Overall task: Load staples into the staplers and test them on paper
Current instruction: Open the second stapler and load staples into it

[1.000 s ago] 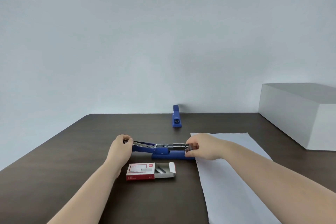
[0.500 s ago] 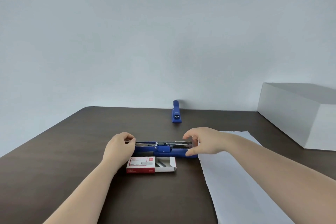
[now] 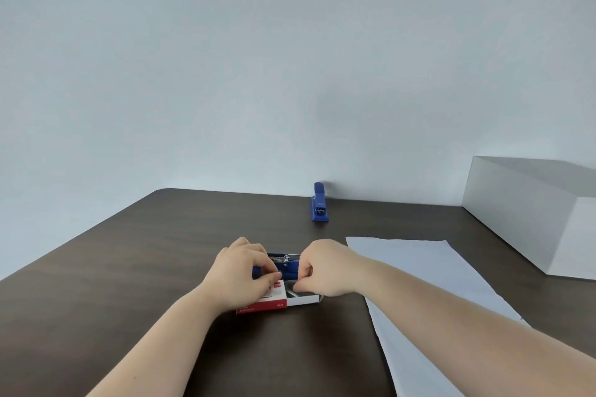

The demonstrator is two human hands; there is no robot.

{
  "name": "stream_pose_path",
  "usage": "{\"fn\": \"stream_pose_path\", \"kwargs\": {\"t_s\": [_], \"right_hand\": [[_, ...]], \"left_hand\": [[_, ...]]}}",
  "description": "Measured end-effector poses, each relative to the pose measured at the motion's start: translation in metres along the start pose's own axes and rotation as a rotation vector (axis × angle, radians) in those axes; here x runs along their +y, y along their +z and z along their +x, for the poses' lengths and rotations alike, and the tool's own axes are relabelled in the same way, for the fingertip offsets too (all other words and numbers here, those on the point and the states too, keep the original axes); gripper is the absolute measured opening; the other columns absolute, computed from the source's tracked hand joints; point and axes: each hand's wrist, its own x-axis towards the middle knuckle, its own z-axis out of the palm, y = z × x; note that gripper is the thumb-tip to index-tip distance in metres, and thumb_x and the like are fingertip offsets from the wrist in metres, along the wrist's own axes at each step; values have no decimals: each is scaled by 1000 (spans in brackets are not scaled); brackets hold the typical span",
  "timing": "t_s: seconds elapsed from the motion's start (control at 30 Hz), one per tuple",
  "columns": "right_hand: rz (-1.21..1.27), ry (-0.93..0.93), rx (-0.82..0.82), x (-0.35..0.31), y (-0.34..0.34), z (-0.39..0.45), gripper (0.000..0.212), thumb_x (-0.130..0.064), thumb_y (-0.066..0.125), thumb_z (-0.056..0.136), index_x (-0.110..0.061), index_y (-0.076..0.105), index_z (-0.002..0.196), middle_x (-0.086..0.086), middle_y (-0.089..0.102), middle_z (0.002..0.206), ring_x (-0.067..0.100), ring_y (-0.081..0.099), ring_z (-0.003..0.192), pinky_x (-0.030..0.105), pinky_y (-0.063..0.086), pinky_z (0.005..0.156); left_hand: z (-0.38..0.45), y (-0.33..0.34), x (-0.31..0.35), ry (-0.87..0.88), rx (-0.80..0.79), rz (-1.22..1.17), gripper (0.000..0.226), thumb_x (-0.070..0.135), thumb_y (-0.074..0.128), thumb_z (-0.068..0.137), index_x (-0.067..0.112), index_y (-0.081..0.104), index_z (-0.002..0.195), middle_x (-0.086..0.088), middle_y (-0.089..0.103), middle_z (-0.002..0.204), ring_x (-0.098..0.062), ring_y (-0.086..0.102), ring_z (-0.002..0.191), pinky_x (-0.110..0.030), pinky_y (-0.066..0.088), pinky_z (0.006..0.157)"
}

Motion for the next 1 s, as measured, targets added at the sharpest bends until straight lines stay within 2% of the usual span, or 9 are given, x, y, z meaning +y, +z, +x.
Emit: {"fn": "stream_pose_path", "kwargs": {"t_s": [0.07,0.2,0.33,0.53,0.6,0.67,0.8,0.93,1.0], "right_hand": [[4,12,-15,-1,1,0,21,-26,60,86,-13,68,72,7,59,70,21,52,69,26,39,58],[49,23,-17,-1,2,1,19,-20,60,88,-8,75,91,5,62,81,18,54,74,23,39,63],[60,11,-34,0,2,0,19,-14,56,88,-6,73,89,3,57,71,17,51,70,21,38,61],[149,2,38,0,-10,-7,17,-14,53,89,-6,68,91,3,62,86,16,54,77,23,42,65],[219,29,114,7,-21,-11,16,-16,53,91,-7,66,92,2,63,90,14,56,80,20,43,66],[366,84,155,16,-28,-13,12,-16,50,93,-10,60,90,8,68,96,13,64,74,16,44,56],[810,195,246,34,-31,-13,9,-7,49,95,-7,50,86,18,70,95,19,69,60,24,51,48],[946,255,349,48,-26,-11,8,0,51,92,-7,56,91,17,67,90,18,68,63,26,55,50],[1015,273,366,53,-22,-9,20,4,49,91,-10,61,100,16,65,92,17,68,67,27,56,52]], "left_hand": [[0,1,0,1,-26,-5,13,36,65,83,29,76,81,25,54,75,-10,46,89,-35,45,88],[2,2,-2,-12,-45,-20,13,35,65,83,28,75,78,23,57,76,-10,46,91,-36,45,88],[2,3,-3,-1,-49,-33,13,35,66,83,27,76,79,23,59,77,-10,45,90,-37,45,88],[1,1,-2,2,-53,-26,12,36,66,83,29,75,78,24,59,77,-10,46,90,-37,45,88],[1,1,-1,-3,-58,-30,11,36,66,83,32,74,76,24,59,76,-10,46,91,-36,45,88],[1,0,-1,-9,-59,-31,12,35,66,83,33,74,75,25,59,76,-10,47,91,-34,46,88],[2,1,0,-13,-44,-20,13,34,65,84,31,74,75,23,59,76,-9,47,91,-28,45,84],[4,0,5,-41,35,-34,19,30,62,87,39,64,71,23,58,76,-9,48,89,-23,45,78],[5,0,8,-60,94,-45,17,28,62,88,36,67,74,23,60,77,-9,49,89,-25,47,78]]}}
